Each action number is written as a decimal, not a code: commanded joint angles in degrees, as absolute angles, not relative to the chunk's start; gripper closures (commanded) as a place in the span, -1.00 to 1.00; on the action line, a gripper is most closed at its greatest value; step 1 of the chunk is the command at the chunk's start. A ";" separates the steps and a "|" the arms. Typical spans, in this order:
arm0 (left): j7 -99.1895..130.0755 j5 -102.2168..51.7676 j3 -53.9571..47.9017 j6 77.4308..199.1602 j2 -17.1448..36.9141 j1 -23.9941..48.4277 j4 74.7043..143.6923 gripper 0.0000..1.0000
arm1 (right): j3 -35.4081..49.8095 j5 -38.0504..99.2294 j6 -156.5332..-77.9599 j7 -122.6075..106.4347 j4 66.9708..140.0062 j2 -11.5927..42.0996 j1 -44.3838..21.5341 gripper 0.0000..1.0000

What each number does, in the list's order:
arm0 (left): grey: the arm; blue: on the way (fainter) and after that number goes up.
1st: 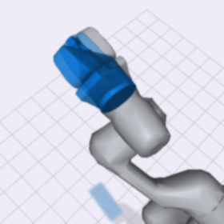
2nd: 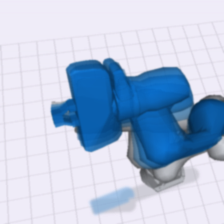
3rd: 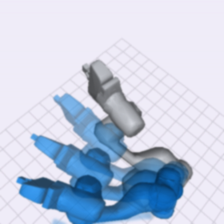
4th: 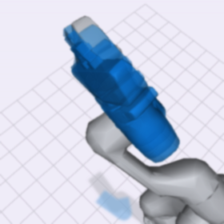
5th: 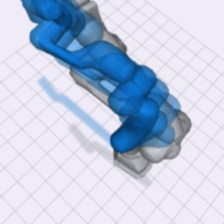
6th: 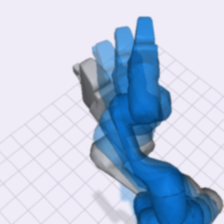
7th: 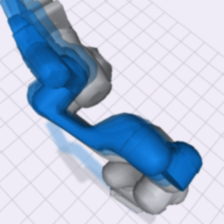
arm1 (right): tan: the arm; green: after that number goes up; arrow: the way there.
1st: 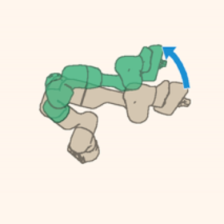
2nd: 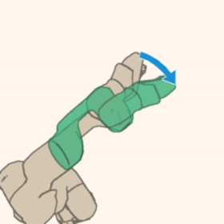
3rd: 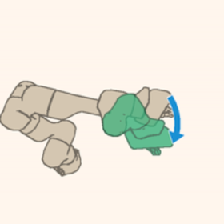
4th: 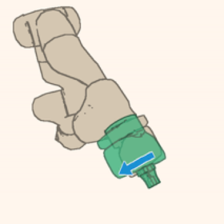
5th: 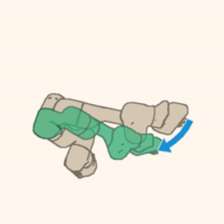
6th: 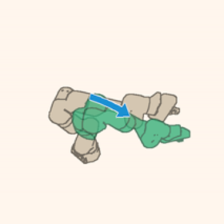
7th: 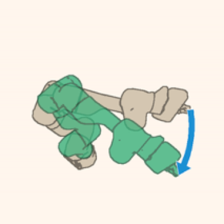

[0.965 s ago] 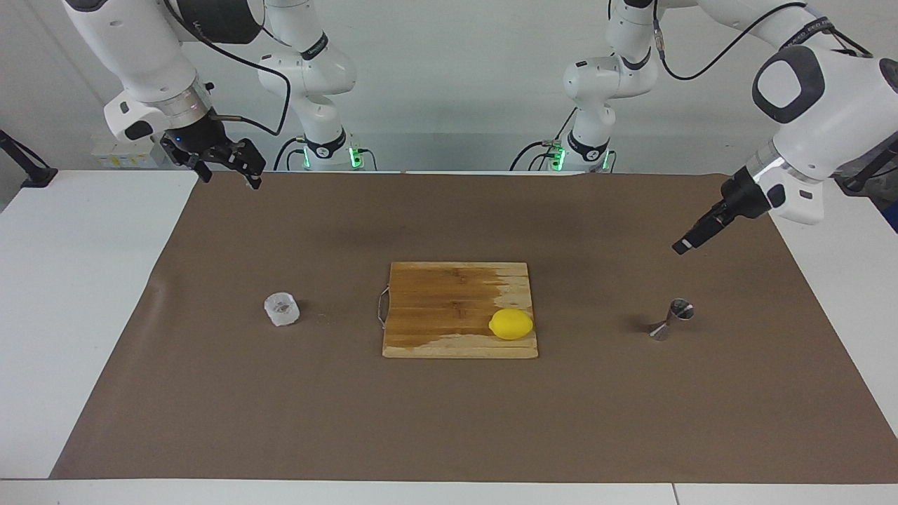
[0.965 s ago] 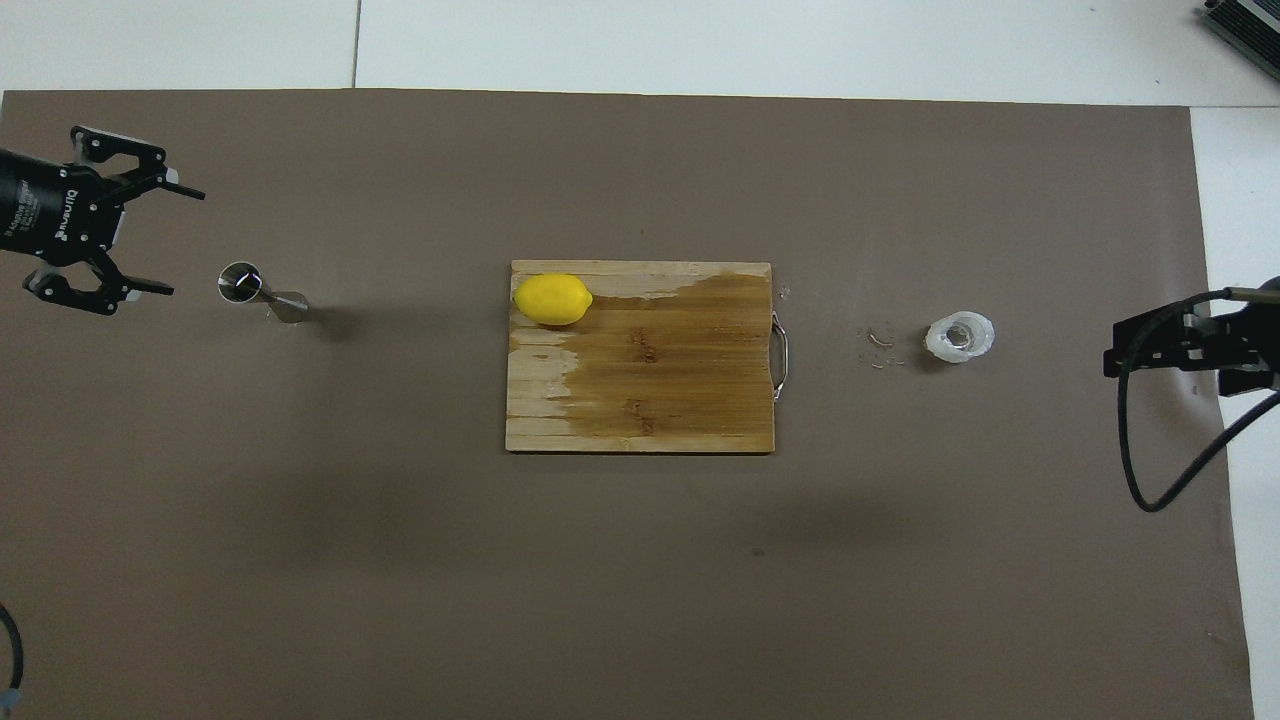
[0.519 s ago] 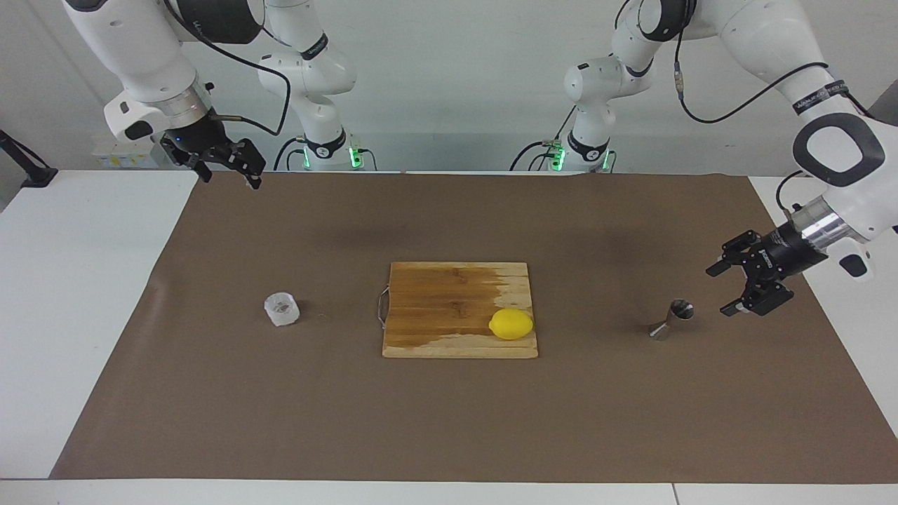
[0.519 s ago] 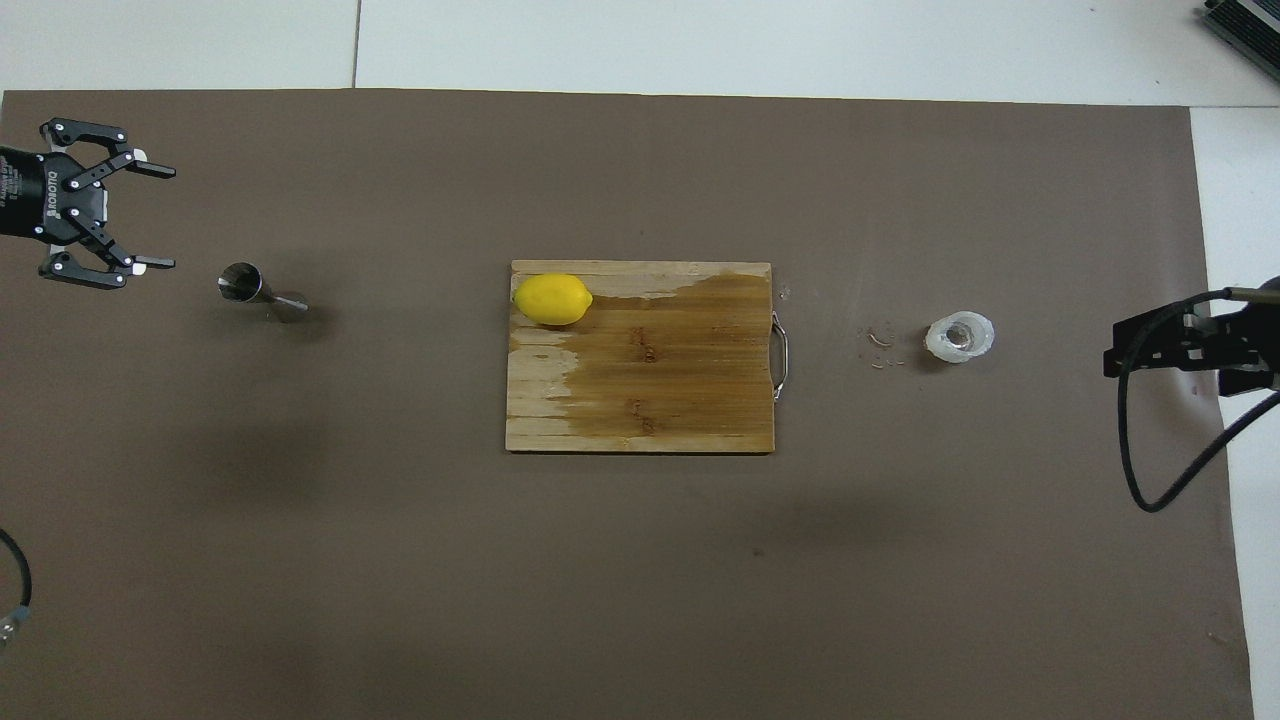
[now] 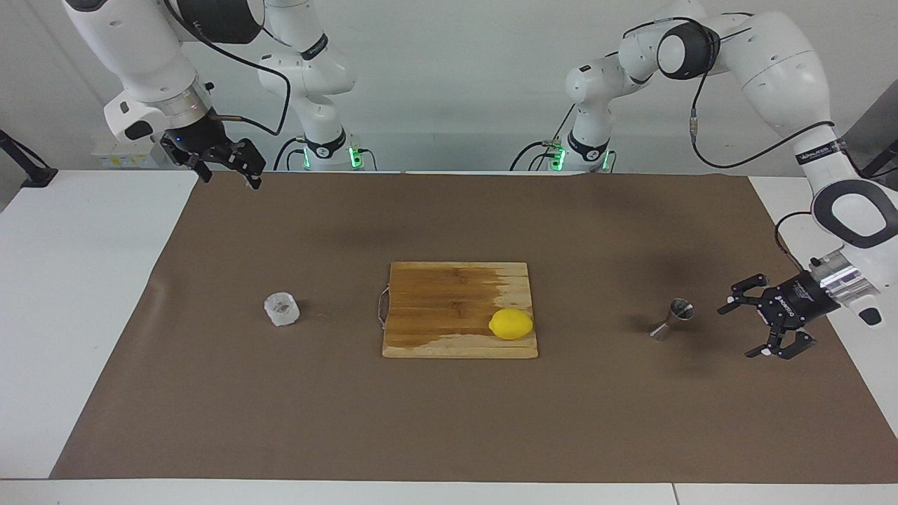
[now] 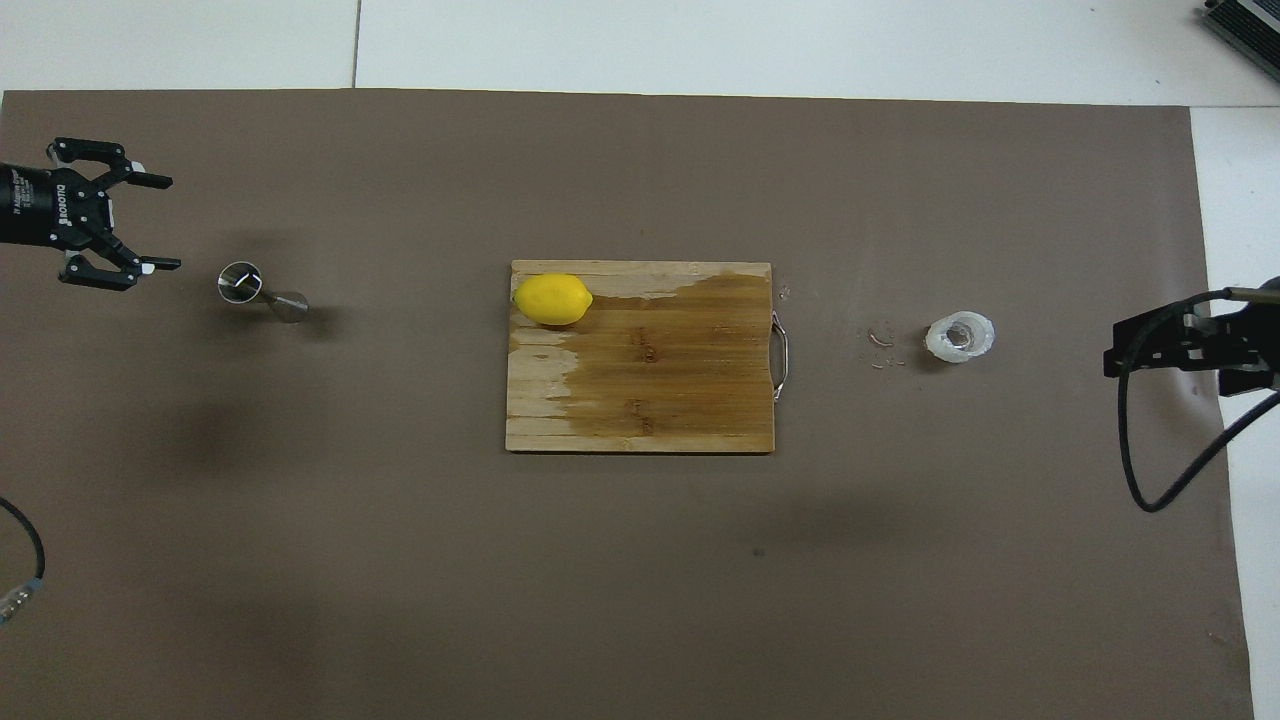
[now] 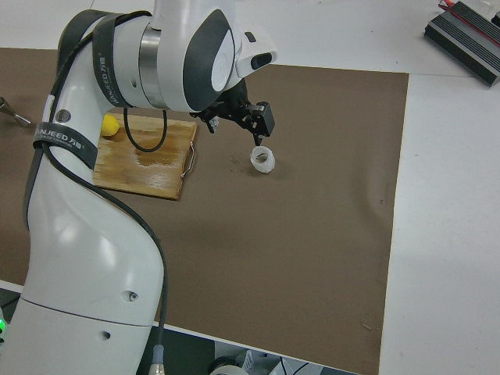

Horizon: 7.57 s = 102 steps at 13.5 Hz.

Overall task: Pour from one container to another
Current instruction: 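Open the left gripper and move it toward the small metal cup, then close the left gripper around the small metal cup, then carry the metal cup with the left gripper onto the wooden board, then lower the metal cup onto the board and open the left gripper, then retract the left gripper while the right gripper reaches toward the white cup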

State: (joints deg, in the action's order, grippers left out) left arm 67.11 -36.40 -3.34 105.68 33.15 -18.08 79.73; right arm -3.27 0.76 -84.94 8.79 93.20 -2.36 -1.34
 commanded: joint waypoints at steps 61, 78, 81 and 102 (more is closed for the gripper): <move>54.94 -92.63 -5.36 129.46 21.18 23.03 109.78 1.00 | -3.78 1.14 -84.20 7.65 93.08 -2.29 -1.67 -1.00; 50.98 -94.57 -5.36 131.31 25.93 25.05 110.04 1.00 | -3.78 1.14 -84.20 7.65 93.08 -2.29 -1.67 -1.00; 51.06 -94.48 -5.27 130.87 25.66 24.79 110.74 1.00 | -3.78 1.14 -84.20 7.65 93.08 -2.29 -1.67 -1.00; 47.75 -33.97 -2.99 118.66 8.88 13.89 109.51 -1.00 | -4.04 1.23 -83.23 0.31 93.25 -3.25 -1.23 -1.00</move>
